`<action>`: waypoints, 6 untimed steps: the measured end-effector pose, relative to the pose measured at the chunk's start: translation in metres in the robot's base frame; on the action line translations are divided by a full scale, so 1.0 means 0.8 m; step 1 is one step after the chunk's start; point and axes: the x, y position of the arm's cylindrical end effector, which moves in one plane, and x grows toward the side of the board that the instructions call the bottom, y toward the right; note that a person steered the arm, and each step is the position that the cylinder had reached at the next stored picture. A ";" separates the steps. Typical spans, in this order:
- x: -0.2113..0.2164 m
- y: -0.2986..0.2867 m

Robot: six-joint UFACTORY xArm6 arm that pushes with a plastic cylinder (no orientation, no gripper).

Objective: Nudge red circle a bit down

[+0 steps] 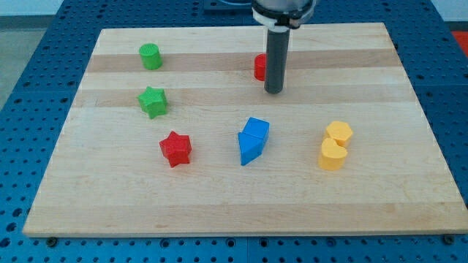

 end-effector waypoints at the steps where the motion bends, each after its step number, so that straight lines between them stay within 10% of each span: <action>1: -0.029 0.002; 6: -0.123 0.009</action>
